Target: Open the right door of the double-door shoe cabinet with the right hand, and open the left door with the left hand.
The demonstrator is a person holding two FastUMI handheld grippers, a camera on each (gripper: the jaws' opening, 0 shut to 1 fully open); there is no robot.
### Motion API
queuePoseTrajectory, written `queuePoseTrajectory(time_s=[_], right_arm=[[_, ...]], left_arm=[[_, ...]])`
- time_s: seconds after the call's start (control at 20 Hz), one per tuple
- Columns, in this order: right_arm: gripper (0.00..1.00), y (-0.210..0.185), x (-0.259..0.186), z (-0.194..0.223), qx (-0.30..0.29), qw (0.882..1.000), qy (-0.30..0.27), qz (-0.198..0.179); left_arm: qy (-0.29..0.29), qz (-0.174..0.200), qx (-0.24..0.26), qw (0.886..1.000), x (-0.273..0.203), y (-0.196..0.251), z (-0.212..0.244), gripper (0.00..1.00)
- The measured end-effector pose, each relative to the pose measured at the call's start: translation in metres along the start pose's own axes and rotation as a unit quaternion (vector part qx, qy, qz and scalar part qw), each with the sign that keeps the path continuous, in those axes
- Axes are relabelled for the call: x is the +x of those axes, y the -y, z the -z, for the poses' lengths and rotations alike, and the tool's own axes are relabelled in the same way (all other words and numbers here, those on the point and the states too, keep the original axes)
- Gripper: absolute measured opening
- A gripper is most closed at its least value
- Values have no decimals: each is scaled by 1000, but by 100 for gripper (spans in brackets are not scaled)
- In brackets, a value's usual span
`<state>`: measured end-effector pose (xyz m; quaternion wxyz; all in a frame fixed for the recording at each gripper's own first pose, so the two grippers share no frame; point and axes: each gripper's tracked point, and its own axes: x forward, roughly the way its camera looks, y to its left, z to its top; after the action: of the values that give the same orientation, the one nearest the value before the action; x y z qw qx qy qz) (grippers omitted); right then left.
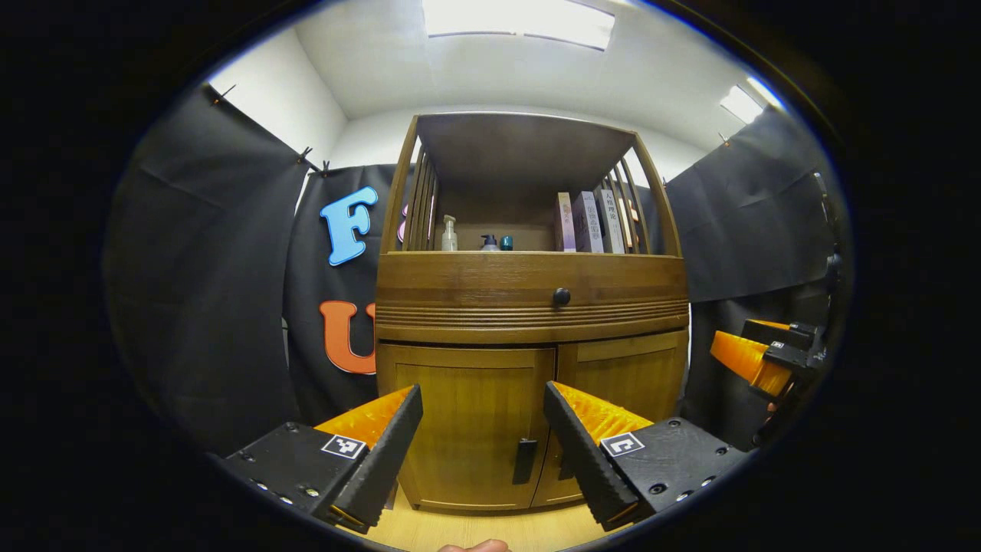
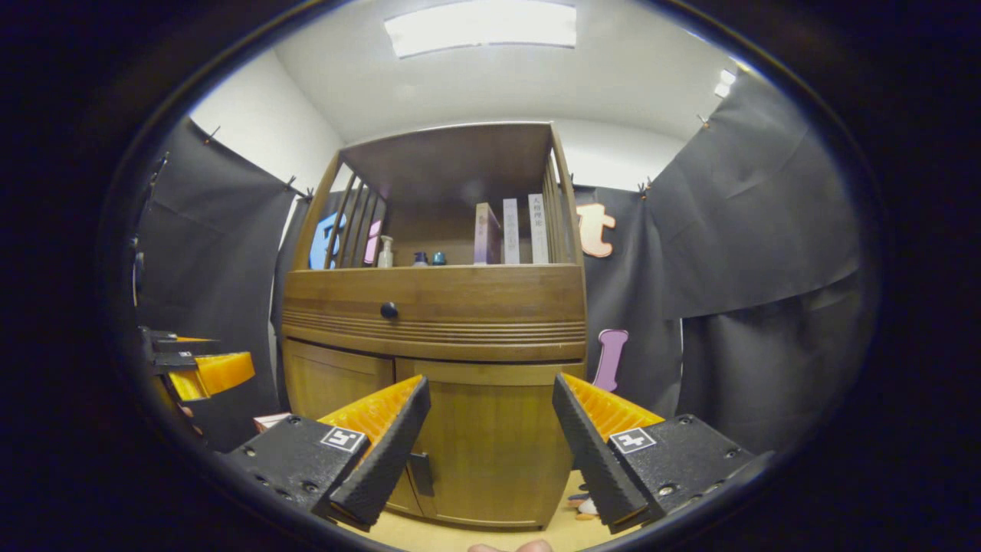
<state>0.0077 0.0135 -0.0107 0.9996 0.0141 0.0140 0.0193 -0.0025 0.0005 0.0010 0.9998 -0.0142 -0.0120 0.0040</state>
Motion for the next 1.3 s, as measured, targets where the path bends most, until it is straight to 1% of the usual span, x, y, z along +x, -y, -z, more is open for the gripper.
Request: queuePoseTrajectory(time_s=[0.05, 0.1, 0.15, 0.25, 0.3, 0.35, 0.5, 0.65, 0.7, 0.75, 0.8, 0.85, 0.9, 0.95, 1.15, 1.2, 1.25, 1.3], right_arm=[[100, -2, 1, 3, 0, 1000, -4, -2], [100, -4, 2, 7, 1, 1000, -8, -4], [100, -7, 3, 11, 3, 1000, -13, -8], [100, -12, 7, 18, 7, 1000, -24, -12], [100, -14, 8, 23, 8, 999, -30, -14], [100, -19, 10, 30, 10, 999, -36, -19], [100, -33, 15, 48, 9, 998, -53, -31], [100, -45, 22, 73, 17, 996, -71, -41], [100, -50, 25, 81, 19, 997, -67, -45], [100, -52, 29, 92, 20, 996, -71, -43], [100, -56, 36, 108, 20, 995, -85, -44], [100, -61, 41, 124, 21, 994, -101, -45], [100, -65, 46, 139, 22, 992, -116, -47], [100, -70, 48, 148, 25, 991, -126, -48], [100, -86, 70, 188, 22, 987, -153, -51], [100, -86, 73, 199, 20, 985, -164, -50], [100, -88, 77, 208, 21, 984, -172, -49], [100, -90, 81, 216, 22, 982, -179, -49]], left_arm=[[1, -4, 3, 1000, -1, -3, 0, 95], [0, -5, 4, 1000, -2, -4, 1, 95], [1, -3, 5, 1000, -3, -4, 2, 100], [-1, -6, 5, 1000, -5, -7, 4, 100], [0, -10, 6, 1000, -7, -10, 5, 95], [0, -13, 7, 1000, -7, -13, 6, 95], [-2, -19, 14, 1000, -8, -20, 12, 100], [-8, -24, 23, 999, -10, -25, 20, 100], [-5, -26, 28, 999, -11, -28, 20, 100], [-2, -26, 31, 999, -10, -30, 20, 95], [-3, -26, 30, 999, -10, -32, 23, 100], [-4, -26, 29, 999, -10, -35, 27, 100], [-8, -26, 29, 999, -10, -38, 30, 95], [-11, -27, 32, 999, -11, -42, 32, 95], [-15, -37, 39, 998, -13, -57, 39, 95], [-16, -39, 38, 998, -14, -62, 41, 100], [-17, -42, 38, 998, -15, -66, 41, 95], [-17, -45, 37, 998, -16, -71, 42, 95]])
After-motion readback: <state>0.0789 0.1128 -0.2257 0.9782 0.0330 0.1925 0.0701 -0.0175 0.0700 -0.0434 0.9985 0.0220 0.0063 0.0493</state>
